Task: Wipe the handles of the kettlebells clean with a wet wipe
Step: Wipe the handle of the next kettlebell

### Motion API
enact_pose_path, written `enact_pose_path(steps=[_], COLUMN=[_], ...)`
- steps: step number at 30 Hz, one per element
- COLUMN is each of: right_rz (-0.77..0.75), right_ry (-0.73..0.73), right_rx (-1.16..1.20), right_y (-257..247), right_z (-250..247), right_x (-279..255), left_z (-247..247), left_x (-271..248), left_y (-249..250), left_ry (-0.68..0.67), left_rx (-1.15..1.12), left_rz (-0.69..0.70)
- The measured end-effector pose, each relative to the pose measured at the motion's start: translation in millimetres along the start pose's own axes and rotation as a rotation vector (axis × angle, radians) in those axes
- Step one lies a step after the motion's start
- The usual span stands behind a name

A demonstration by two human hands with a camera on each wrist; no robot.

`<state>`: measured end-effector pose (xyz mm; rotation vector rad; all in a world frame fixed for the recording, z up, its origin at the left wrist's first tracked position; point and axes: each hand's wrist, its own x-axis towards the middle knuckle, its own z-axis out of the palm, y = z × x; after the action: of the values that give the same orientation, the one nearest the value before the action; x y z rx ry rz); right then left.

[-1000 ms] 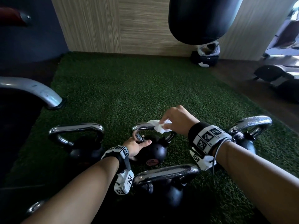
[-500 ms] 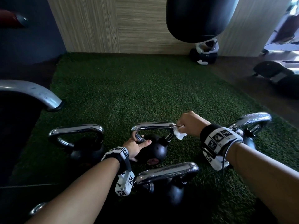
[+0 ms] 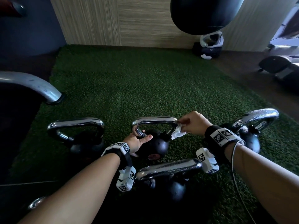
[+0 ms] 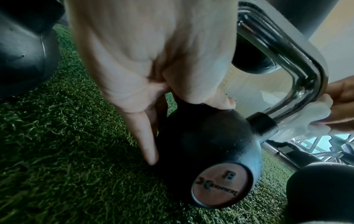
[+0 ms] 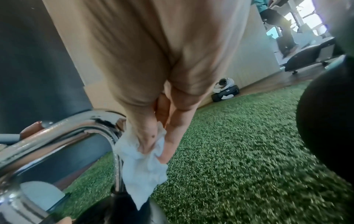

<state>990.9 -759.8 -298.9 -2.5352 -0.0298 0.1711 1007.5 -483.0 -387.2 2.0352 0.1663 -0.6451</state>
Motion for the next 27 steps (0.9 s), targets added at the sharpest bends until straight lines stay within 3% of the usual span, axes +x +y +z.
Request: enact_pose_path(steps=[5, 11, 14, 17, 21, 25, 27], right_rz=[0.111, 0.122, 0.095, 0.053, -0.088, -0.223, -0.263], right_ry=[-0.037, -0.054, -0.025, 0.053, 0.126, 0.209, 0.283], right_rx=[0.119, 0.292, 0.288, 0.297, 0.426, 0.434, 0.472], right_y=[11.9, 27.5, 37.6, 36.5, 8.0, -27.6, -40.5], right_z=[27.3, 37.5, 18.0, -12.8, -47.6, -63.4, -65.5], right_x=[4.9, -4.8, -15.3, -29.3, -47.6, -51.8, -47.8], left_z=[0.8, 4.3, -7.2, -32.9, -65.0, -72.4, -69.4], left_x=[-7.5, -23.2, -25.7, -37.8, -72.6, -101.1, -104.7], left_y=[6.8, 11.7, 4.8, 17.1, 63.9, 117.5, 138.7], left_ry=[-0.017, 0.085, -0.041, -0.271, -0.459, -0.294, -0.235], left_rx=[-0.057, 0.068, 0.152, 0.387, 0.442, 0.093, -0.104], left_rz=[-0.037, -0.048, -0.094, -0.144, 0.035, 0.341, 0.403])
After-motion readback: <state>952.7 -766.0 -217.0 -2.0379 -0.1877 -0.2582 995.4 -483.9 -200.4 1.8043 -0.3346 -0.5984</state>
